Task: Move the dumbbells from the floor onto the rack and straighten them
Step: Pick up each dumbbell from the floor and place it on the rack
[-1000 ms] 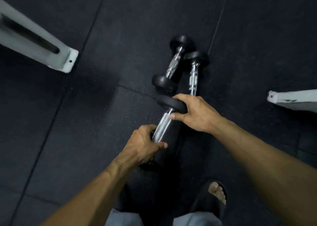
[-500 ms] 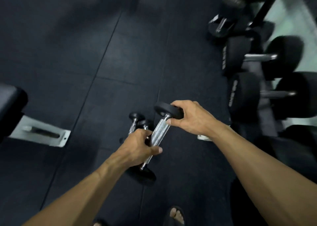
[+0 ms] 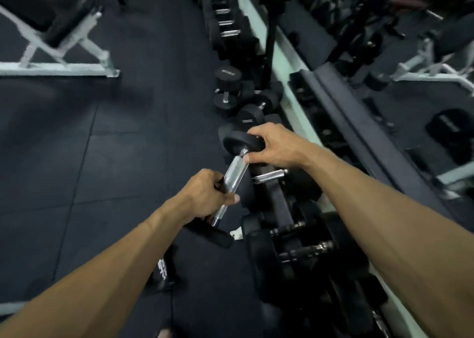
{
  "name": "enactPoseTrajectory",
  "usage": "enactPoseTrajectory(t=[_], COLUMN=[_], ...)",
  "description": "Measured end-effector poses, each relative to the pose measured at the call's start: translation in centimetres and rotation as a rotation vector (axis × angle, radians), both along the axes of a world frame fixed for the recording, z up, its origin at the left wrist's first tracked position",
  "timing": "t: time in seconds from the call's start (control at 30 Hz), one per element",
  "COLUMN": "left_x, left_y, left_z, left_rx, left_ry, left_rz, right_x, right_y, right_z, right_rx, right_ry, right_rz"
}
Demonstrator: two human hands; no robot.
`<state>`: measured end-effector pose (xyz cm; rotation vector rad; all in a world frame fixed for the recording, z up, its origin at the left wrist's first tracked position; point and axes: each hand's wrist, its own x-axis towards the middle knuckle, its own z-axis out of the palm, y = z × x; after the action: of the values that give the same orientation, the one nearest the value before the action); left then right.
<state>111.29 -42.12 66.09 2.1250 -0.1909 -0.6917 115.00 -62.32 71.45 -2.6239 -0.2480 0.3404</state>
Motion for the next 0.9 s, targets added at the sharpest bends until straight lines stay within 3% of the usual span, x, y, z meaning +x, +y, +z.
enactPoseTrajectory(t=[0.3, 0.53, 0.9], left_x=[4.4, 3.4, 1.6], left_y=[-12.1, -23.9, -37.4], left_z=[4.6, 4.2, 1.4], left_rx=[-0.092, -0.126, -0.138], left_ry=[-0.05, -0.049, 0.049], left_rz=[-0.271, -0.484, -0.582], right_x=[-2.1, -6.8, -10.6], right_y=[-11.7, -21.8, -33.9], right_z=[6.5, 7.0, 4.6], right_rx=[-0.047, -0.178, -0.194], right_ry=[-0.076, -0.072, 0.018], right_rz=[-0.245, -0.457, -0.603])
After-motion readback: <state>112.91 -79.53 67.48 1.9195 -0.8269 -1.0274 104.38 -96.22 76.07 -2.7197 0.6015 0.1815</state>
